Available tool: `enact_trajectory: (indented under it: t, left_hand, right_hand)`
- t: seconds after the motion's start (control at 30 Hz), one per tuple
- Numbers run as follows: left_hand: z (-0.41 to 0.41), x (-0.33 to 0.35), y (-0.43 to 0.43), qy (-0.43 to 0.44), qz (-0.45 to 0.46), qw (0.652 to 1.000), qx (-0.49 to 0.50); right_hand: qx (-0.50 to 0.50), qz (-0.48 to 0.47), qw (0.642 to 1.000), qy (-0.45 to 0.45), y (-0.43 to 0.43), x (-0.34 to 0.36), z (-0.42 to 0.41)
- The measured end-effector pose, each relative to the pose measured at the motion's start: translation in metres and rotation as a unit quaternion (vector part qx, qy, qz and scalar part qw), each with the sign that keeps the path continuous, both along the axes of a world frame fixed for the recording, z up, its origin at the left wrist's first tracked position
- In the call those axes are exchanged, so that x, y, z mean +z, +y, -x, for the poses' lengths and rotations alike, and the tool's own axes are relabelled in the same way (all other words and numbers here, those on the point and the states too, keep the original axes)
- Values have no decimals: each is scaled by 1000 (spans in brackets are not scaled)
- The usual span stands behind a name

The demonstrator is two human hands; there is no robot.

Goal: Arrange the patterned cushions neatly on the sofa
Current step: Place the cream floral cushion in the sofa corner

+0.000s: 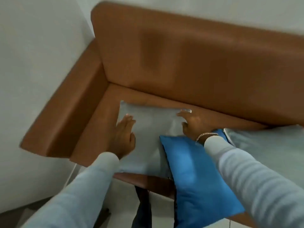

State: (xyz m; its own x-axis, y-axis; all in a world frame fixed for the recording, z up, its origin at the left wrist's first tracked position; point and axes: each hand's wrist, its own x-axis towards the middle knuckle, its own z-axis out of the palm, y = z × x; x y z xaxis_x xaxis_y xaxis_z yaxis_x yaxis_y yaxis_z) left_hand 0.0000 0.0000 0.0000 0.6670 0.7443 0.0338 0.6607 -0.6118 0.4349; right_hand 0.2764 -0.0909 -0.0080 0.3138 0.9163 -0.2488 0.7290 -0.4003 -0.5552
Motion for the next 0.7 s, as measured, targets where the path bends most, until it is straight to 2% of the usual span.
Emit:
enact_trajectory:
  t: [0.07,0.13,0.2,0.33,0.43,0.5,0.57,0.7]
  left_hand:
    - [8,-39,-17,0,0,1000,-16]
    - [22,-80,-44,42,-8,998,-55]
    - [38,-120,-67,78,-16,995,-56]
    - [53,-180,-95,186,-57,980,-51]
    - [35,-188,-84,192,-101,976,-10]
    - [26,-180,-71,174,-99,980,8]
    - [27,-163,-58,126,-65,990,12]
    - [46,-110,-12,-40,20,997,62]
  right_hand:
    - [54,63,997,-10,5,-26,-13]
    - [158,134,973,-100,4,-49,-31]
    - [245,142,943,-175,0,-77,-46]
    - [280,115,933,-195,1,-122,-54]
    - [280,133,922,-232,12,-141,-44]
    - [262,122,929,-230,22,-143,-40]
    - [254,38,947,-195,33,-133,-40]
    - [216,-124,963,-100,49,-103,-35]
